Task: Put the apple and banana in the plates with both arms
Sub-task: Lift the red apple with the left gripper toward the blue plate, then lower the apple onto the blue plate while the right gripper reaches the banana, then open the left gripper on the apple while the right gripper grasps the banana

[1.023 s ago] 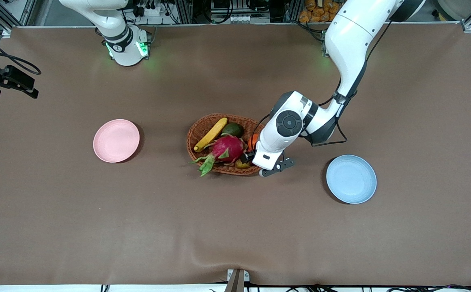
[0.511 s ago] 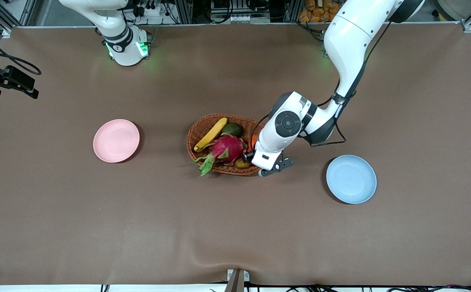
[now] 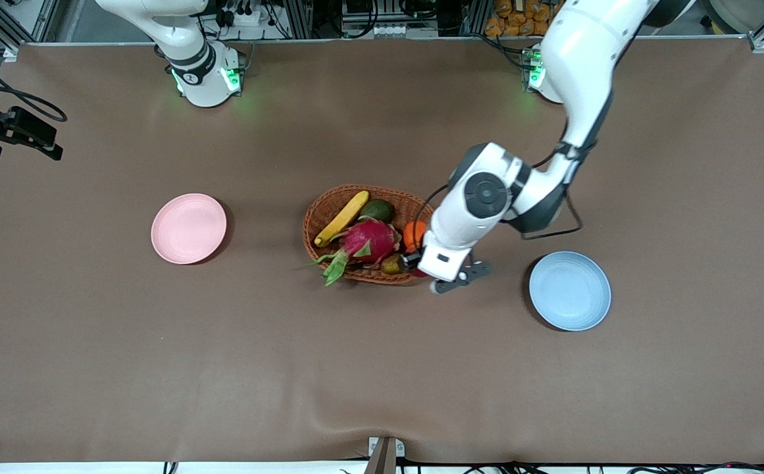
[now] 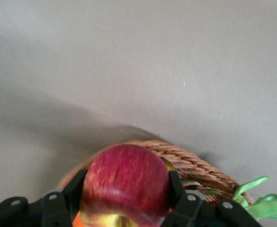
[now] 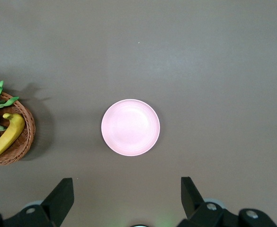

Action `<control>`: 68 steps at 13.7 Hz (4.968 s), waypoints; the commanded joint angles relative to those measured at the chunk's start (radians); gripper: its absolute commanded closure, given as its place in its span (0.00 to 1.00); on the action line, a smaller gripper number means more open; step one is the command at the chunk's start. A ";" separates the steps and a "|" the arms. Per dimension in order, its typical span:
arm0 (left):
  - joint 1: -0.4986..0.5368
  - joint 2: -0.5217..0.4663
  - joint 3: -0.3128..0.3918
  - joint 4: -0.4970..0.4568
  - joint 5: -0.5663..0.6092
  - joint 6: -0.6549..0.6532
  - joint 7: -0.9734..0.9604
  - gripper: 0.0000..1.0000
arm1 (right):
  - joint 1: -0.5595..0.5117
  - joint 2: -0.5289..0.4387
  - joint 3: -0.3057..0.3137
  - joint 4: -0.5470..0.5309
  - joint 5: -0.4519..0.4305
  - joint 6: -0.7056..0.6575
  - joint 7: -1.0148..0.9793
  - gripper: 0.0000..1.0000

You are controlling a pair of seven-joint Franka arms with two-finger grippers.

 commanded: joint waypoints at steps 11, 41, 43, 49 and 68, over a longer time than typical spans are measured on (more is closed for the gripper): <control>0.308 -0.110 0.001 -0.111 0.161 -0.160 0.233 1.00 | -0.015 0.107 0.009 0.023 0.035 0.025 -0.103 0.00; 0.415 0.090 0.007 -0.097 0.352 -0.156 0.371 0.00 | 0.377 0.630 0.012 -0.020 0.373 0.390 0.969 0.42; 0.417 0.082 0.007 -0.097 0.353 -0.156 0.377 0.00 | 0.397 0.639 0.012 -0.017 0.373 0.419 0.999 0.43; 0.417 -0.022 0.001 -0.090 0.347 -0.213 0.388 0.00 | 0.440 0.658 0.012 -0.017 0.374 0.459 1.027 0.43; 0.418 -0.254 -0.007 -0.024 0.203 -0.401 0.543 0.00 | 0.469 0.688 0.010 -0.021 0.368 0.497 1.020 0.98</control>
